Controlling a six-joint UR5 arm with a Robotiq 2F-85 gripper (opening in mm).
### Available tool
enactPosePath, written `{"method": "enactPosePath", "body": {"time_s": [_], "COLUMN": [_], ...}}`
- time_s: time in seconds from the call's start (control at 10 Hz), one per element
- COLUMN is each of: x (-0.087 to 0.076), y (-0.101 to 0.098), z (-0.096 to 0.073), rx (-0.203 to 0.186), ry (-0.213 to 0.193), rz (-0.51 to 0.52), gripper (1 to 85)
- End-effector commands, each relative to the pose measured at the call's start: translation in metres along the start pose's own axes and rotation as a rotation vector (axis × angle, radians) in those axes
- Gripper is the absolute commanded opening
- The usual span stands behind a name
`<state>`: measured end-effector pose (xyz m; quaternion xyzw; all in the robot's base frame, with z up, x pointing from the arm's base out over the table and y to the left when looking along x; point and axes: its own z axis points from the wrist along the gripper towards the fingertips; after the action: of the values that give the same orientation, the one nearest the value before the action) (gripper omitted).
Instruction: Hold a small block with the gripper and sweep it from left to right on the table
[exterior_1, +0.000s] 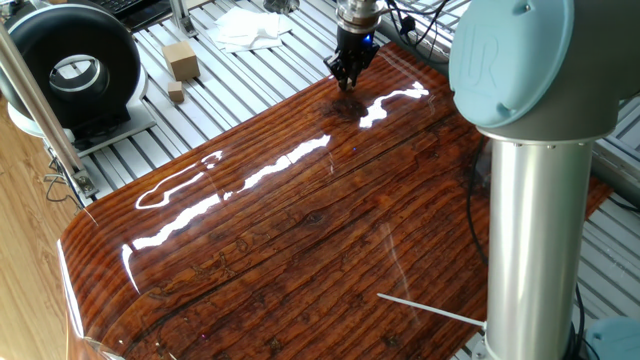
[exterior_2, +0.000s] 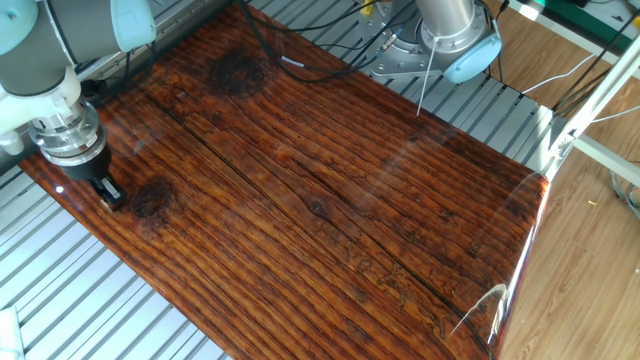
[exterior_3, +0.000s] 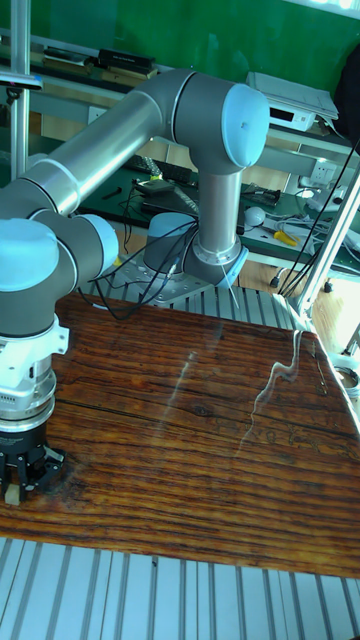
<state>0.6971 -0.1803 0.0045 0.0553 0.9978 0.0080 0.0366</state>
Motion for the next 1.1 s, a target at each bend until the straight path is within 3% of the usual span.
{"method": "enactPosePath", "body": {"time_s": [0.0,0.7,1.0], "x": [-0.001,0.001,-0.001], "y": [0.002,0.008,0.005], "z": [0.002,-0.005,0.001], "rx": [-0.013,-0.045,-0.022], "ry": [-0.005,0.007,-0.007], "rz": [0.009,0.022,0.016], "gripper": [1.0,1.0,1.0]}}
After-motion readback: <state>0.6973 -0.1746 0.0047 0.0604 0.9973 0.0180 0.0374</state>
